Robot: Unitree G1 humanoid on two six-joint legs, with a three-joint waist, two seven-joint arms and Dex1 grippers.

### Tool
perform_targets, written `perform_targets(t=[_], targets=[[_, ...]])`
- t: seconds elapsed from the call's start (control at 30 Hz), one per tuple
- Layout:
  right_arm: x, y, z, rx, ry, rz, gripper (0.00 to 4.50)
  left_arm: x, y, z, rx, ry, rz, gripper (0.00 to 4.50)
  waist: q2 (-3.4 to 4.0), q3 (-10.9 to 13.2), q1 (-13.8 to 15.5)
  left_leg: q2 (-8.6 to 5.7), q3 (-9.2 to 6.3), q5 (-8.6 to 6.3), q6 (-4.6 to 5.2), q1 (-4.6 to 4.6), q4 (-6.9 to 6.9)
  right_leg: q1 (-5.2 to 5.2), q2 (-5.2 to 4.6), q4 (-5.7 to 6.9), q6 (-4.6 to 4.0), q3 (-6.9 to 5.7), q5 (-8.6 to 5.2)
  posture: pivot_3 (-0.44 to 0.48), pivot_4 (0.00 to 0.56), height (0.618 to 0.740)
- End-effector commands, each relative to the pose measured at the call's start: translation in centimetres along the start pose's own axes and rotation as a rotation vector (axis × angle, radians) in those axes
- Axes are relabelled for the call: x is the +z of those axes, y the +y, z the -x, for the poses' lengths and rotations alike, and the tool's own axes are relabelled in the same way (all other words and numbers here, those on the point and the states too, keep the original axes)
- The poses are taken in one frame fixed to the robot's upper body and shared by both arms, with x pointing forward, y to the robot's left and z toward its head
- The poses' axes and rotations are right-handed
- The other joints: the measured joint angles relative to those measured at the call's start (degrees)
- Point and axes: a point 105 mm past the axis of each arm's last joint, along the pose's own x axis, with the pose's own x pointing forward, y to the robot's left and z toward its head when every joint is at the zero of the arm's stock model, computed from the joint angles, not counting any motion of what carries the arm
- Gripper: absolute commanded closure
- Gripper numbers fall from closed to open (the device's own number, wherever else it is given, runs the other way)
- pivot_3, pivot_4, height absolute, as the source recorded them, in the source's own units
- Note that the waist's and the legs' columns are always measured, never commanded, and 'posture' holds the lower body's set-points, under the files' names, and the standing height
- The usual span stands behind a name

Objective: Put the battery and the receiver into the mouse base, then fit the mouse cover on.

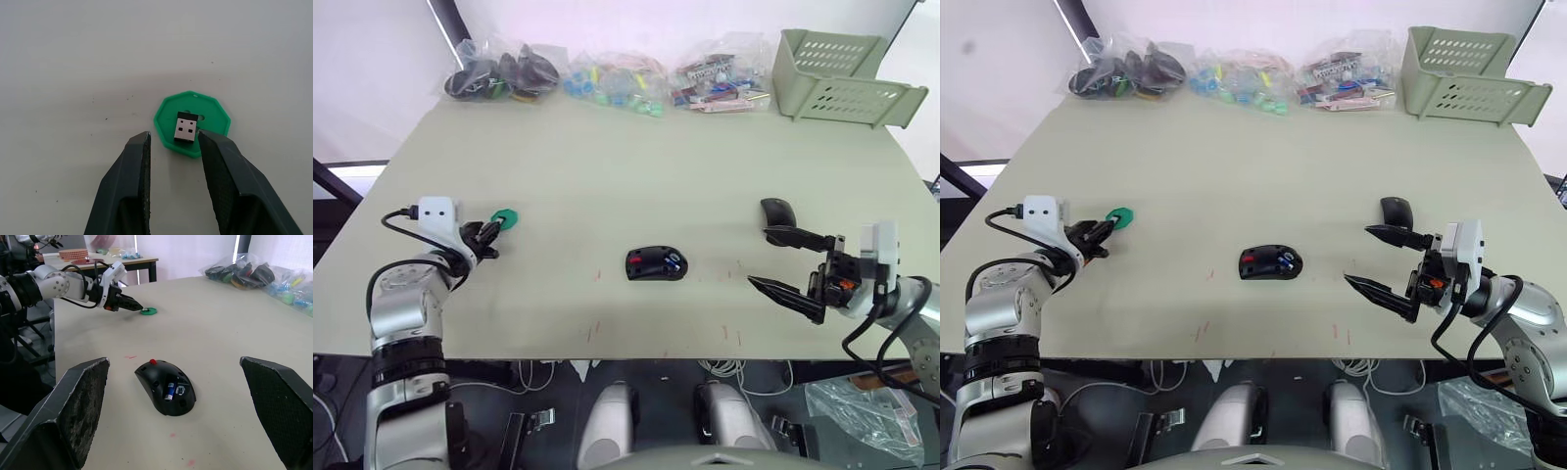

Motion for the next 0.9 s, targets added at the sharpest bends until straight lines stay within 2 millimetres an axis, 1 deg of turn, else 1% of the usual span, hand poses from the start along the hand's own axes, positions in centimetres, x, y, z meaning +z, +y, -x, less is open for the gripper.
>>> perform_targets(t=[0.03,0.23,0.43,0.57,0.9], targets=[[1.3,0.2,0.0,0.017,-0.023,0.046,0.00,1.7,0.3,-0.1,-0.004,-0.034,-0.045,2.85,0.00,0.00,0.01,-0.01,0.00,0.00,0.00,0.00,0.00,0.00,0.00,0.01,0.00,0.00,0.00,0.000,0.150,0.740],[1.4,0.1,0.0,0.020,-0.028,0.044,0.00,1.8,0.0,-0.8,-0.021,0.004,-0.082,2.85,0.00,0.00,0.02,-0.04,0.00,0.00,0.00,0.01,0.02,0.00,0.01,0.03,0.00,0.00,0.00,0.000,0.150,0.740],[1.4,0.2,-0.1,0.021,-0.031,0.039,0.00,1.9,0.0,-1.0,-0.022,0.021,-0.091,2.85,-0.01,0.00,0.02,-0.04,0.00,0.00,0.00,0.00,0.02,-0.01,0.02,0.03,0.00,0.00,0.00,0.000,0.150,0.740],[1.5,0.2,-0.2,0.019,-0.036,0.038,0.00,1.5,0.3,-1.3,-0.014,0.051,-0.101,2.85,-0.01,0.00,0.01,-0.04,0.00,0.00,0.00,0.01,0.02,-0.01,0.03,0.06,0.00,0.00,0.00,0.000,0.150,0.740],[1.4,0.4,-0.2,0.018,-0.042,0.032,0.00,1.3,0.4,-1.4,-0.015,0.070,-0.107,2.85,-0.01,0.00,0.02,-0.04,0.00,0.00,0.00,0.02,0.03,-0.01,0.04,0.11,0.00,0.00,0.00,0.000,0.150,0.740]])
